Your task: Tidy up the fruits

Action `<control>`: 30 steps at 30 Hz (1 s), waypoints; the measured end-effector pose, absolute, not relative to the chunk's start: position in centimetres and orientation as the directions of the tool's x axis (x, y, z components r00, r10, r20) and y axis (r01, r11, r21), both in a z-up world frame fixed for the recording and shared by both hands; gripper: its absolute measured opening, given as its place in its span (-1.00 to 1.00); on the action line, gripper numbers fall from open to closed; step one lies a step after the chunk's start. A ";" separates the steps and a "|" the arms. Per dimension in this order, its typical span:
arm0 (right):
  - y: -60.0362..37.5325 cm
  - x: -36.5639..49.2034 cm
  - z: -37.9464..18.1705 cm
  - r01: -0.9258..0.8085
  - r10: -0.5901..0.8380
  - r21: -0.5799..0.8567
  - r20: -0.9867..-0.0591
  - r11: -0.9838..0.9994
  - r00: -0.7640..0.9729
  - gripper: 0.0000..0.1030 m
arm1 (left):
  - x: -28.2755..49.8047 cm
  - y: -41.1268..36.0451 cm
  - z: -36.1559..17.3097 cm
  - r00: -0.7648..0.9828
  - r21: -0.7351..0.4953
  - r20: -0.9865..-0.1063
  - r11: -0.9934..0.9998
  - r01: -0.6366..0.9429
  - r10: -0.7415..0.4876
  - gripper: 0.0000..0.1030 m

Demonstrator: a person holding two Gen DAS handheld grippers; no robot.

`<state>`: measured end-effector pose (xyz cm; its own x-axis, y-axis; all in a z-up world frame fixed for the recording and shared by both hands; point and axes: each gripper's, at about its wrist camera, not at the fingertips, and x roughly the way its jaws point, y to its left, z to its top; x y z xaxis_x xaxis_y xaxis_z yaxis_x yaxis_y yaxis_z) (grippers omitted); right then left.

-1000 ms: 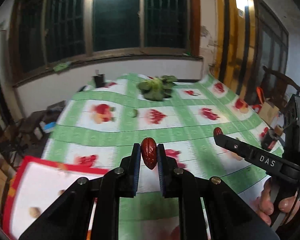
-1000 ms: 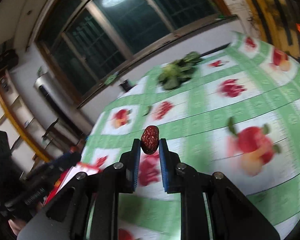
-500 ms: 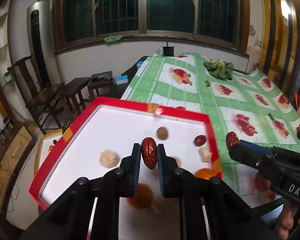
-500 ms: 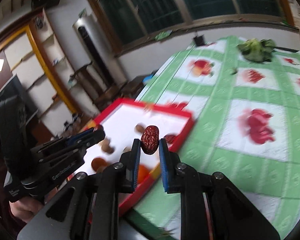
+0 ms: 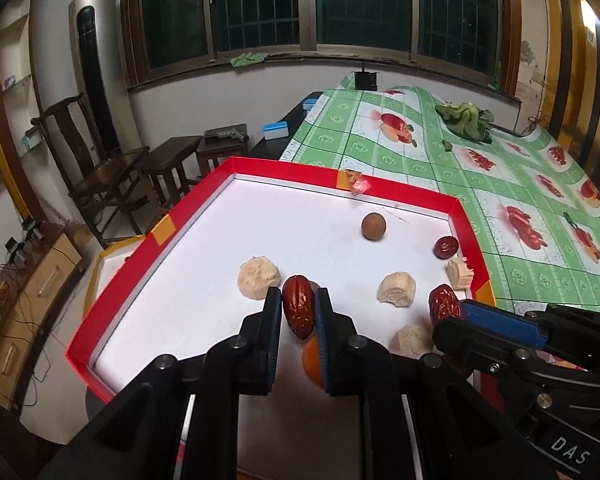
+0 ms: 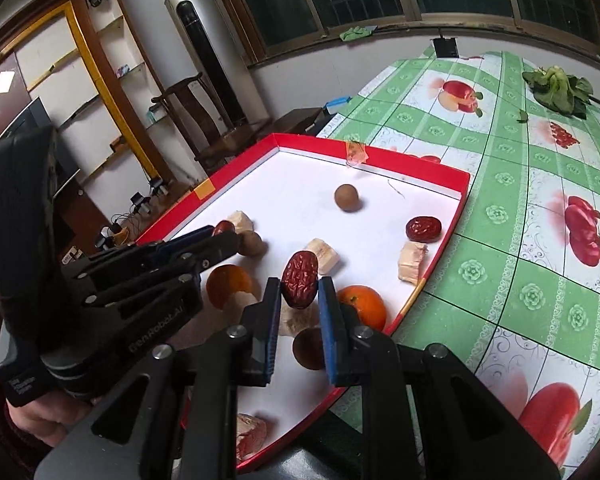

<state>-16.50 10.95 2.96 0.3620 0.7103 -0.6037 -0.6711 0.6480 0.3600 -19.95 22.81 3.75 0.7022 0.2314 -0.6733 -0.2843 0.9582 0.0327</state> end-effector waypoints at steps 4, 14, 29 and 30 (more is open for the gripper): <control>10.5 -16.8 3.5 -0.676 0.705 0.344 -0.604 0.652 0.372 -0.59 | -21.1 22.1 4.7 0.720 0.056 -0.638 0.948 -0.312 0.274 0.37; 4.7 -17.9 7.6 -0.638 0.708 0.331 -0.464 0.695 0.532 0.17 | -22.7 18.8 9.0 0.764 0.136 -0.541 0.932 -0.335 0.353 0.71; -2.7 -21.0 12.4 -0.528 0.577 0.235 -0.305 0.816 0.757 0.72 | -24.2 15.3 13.0 0.805 0.110 -0.450 0.919 -0.379 0.386 1.00; -2.6 -21.2 12.5 -0.527 0.575 0.230 -0.304 0.818 0.759 0.74 | -24.3 15.3 13.1 0.804 0.114 -0.445 0.915 -0.386 0.395 1.00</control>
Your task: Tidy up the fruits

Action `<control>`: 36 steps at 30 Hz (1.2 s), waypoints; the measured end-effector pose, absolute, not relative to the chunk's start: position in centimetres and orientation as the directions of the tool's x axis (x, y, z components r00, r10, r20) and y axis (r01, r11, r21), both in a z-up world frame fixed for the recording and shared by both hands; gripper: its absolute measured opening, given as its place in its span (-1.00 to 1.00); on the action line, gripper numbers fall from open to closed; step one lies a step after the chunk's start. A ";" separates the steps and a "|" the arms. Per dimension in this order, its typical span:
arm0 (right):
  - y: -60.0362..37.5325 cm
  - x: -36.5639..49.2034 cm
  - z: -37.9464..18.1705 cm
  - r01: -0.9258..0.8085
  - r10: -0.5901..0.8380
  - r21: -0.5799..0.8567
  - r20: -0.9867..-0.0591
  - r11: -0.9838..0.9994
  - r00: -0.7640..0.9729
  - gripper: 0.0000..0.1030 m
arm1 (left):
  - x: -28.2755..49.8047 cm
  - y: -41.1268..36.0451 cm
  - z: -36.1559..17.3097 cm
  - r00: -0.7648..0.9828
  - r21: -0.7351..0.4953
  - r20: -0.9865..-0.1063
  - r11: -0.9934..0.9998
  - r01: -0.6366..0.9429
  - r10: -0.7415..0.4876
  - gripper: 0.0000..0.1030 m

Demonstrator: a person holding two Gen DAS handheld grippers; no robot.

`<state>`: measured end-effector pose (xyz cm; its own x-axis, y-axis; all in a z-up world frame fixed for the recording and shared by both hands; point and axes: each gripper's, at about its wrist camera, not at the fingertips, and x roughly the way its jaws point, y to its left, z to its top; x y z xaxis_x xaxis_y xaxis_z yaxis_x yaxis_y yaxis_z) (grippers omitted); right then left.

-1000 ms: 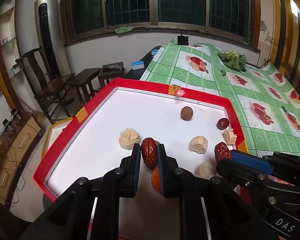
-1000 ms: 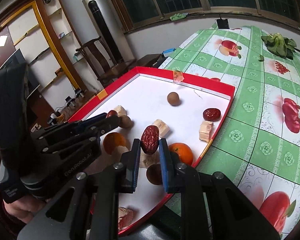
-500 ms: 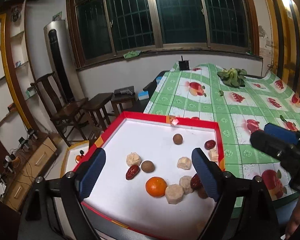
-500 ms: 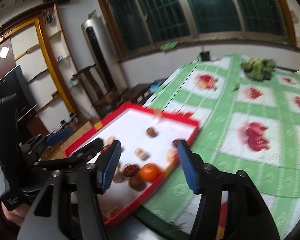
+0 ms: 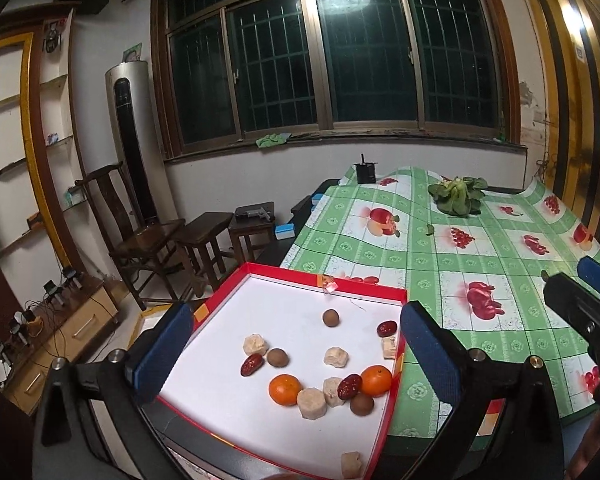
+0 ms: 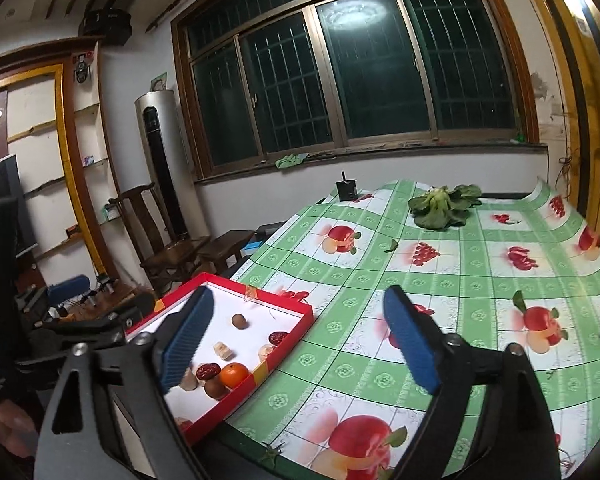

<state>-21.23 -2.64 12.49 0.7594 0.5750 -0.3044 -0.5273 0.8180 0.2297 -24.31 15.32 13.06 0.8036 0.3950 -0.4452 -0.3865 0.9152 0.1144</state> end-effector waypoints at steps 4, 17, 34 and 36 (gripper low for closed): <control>-2.3 -21.9 12.5 -0.532 0.583 0.239 -0.310 0.812 0.751 0.79 | -24.7 15.6 13.3 0.798 0.119 -0.435 0.905 -0.408 0.417 1.00; -1.0 -22.6 12.1 -0.521 0.575 0.244 -0.326 0.818 0.751 0.99 | -25.1 17.0 13.3 0.781 0.105 -0.433 0.886 -0.451 0.449 1.00; 0.3 -22.6 11.4 -0.516 0.549 0.192 -0.356 0.835 0.756 1.00 | -25.2 18.2 13.4 0.781 0.082 -0.421 0.877 -0.473 0.461 1.00; 0.3 -22.5 11.3 -0.512 0.549 0.201 -0.362 0.835 0.753 1.00 | -25.3 18.2 13.3 0.785 0.080 -0.421 0.881 -0.467 0.455 1.00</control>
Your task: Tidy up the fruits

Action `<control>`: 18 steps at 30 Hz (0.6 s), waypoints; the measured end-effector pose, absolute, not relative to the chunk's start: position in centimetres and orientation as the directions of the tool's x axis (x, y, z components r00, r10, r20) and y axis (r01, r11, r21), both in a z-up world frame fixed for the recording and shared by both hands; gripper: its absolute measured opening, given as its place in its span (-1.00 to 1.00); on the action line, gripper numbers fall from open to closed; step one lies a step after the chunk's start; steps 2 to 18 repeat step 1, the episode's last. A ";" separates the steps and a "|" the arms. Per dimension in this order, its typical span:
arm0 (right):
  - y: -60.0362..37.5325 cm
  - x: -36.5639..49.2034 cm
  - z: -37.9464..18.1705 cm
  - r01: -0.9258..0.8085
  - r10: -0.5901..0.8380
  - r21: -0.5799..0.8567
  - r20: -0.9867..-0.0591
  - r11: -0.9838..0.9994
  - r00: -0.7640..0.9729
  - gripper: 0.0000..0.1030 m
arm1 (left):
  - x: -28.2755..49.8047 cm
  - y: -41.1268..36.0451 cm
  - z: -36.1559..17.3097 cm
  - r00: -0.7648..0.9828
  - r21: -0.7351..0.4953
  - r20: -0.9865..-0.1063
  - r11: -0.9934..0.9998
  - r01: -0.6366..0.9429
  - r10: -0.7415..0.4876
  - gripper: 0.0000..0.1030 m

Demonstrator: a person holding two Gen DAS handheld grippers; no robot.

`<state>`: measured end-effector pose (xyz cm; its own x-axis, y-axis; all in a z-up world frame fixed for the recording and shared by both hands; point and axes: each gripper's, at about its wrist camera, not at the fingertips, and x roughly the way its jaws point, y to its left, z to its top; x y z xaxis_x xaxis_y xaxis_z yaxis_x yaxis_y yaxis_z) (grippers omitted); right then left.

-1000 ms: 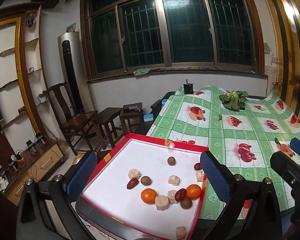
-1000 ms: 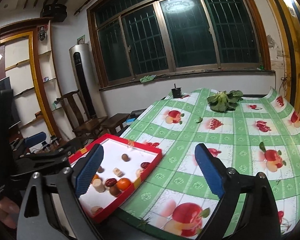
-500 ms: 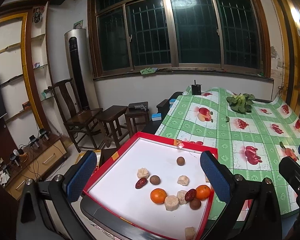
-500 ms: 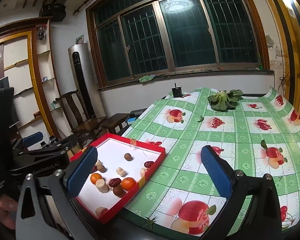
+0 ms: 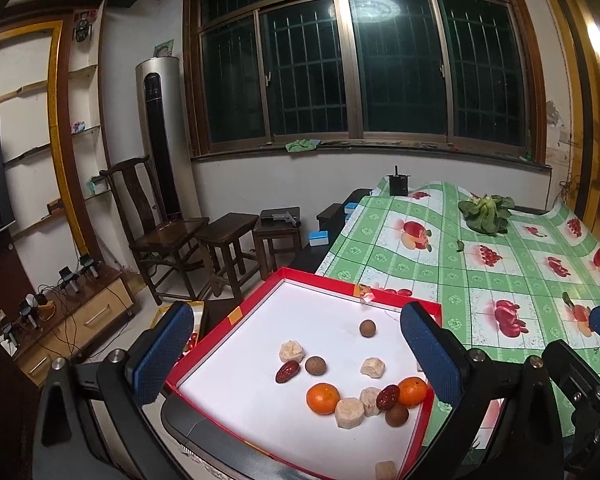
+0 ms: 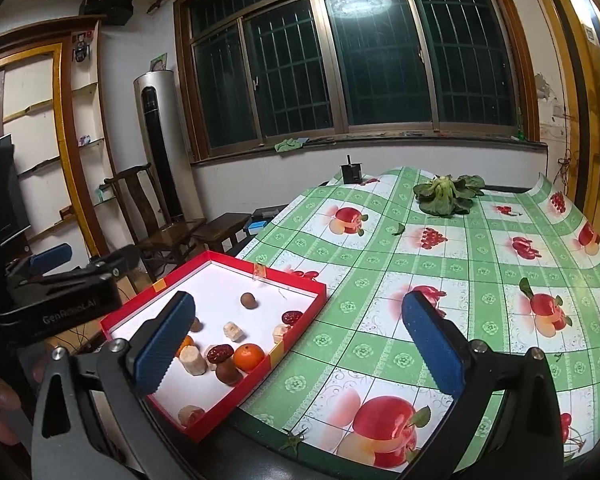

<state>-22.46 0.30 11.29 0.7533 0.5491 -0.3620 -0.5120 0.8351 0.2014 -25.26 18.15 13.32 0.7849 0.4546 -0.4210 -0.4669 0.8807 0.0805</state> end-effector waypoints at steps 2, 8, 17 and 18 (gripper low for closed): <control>0.3 -22.4 11.3 -0.510 0.549 0.206 -0.365 0.835 0.752 1.00 | -25.2 18.2 13.3 0.786 0.076 -0.427 0.884 -0.461 0.447 1.00; 0.3 -22.4 11.3 -0.510 0.549 0.206 -0.365 0.835 0.752 1.00 | -25.2 18.2 13.3 0.786 0.076 -0.427 0.884 -0.461 0.447 1.00; 0.3 -22.4 11.3 -0.510 0.549 0.206 -0.365 0.835 0.752 1.00 | -25.2 18.2 13.3 0.786 0.076 -0.427 0.884 -0.461 0.447 1.00; 0.3 -22.4 11.3 -0.510 0.549 0.206 -0.365 0.835 0.752 1.00 | -25.2 18.2 13.3 0.786 0.076 -0.427 0.884 -0.461 0.447 1.00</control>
